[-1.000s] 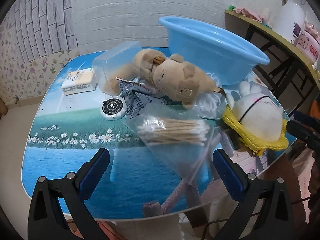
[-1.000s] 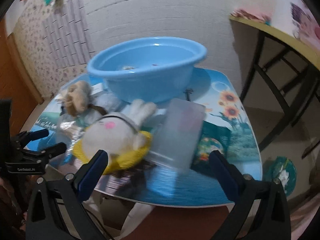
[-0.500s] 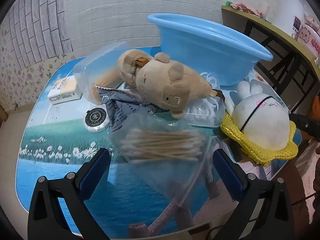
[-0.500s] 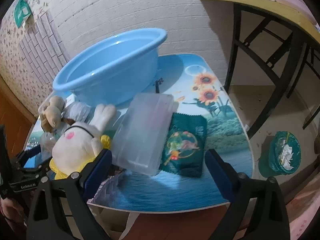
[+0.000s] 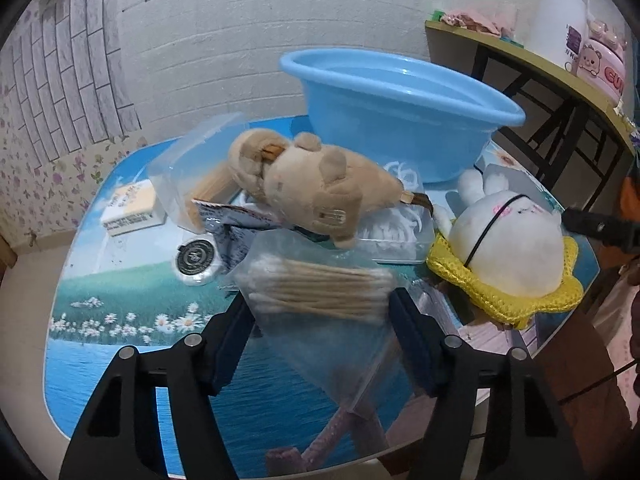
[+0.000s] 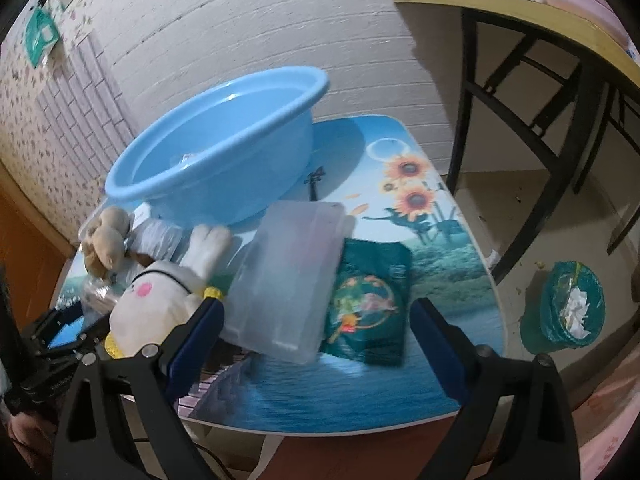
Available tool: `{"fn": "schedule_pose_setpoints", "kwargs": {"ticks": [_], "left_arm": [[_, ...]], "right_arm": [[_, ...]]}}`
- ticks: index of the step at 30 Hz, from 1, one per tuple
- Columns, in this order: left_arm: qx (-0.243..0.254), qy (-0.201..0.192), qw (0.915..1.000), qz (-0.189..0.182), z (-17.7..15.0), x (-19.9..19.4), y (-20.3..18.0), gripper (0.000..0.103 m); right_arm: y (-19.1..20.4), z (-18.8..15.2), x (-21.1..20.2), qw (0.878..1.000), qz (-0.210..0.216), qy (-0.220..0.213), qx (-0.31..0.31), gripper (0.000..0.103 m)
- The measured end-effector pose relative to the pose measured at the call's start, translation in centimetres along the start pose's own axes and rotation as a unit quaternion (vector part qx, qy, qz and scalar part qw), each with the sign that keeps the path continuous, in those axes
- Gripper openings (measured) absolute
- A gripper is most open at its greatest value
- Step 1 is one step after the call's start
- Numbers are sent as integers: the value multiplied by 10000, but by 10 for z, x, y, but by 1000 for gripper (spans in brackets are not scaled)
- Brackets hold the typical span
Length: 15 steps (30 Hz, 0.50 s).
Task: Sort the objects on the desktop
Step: 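Grasp the cotton swab bag with the left tool while the right tool reaches the green packet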
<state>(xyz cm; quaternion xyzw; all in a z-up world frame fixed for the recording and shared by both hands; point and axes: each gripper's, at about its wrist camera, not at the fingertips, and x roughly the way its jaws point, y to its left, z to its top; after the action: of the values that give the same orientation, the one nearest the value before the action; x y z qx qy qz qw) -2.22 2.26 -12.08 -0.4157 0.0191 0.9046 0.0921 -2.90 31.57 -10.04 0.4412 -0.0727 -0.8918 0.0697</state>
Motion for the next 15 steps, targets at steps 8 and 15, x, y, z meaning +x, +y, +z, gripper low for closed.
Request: {"fn": "schedule_pose_setpoints", "kwargs": {"ticks": [8,15], "left_arm": [[-171,-135,9997,72,3,-12,14,68],[-306,-132,9994,84,-3,-17,26,68]], "right_arm": [[-16,0,-9,9997,-129,-114,148,95],[-55,-6,-11,9976,-571,-38,391,89]]}}
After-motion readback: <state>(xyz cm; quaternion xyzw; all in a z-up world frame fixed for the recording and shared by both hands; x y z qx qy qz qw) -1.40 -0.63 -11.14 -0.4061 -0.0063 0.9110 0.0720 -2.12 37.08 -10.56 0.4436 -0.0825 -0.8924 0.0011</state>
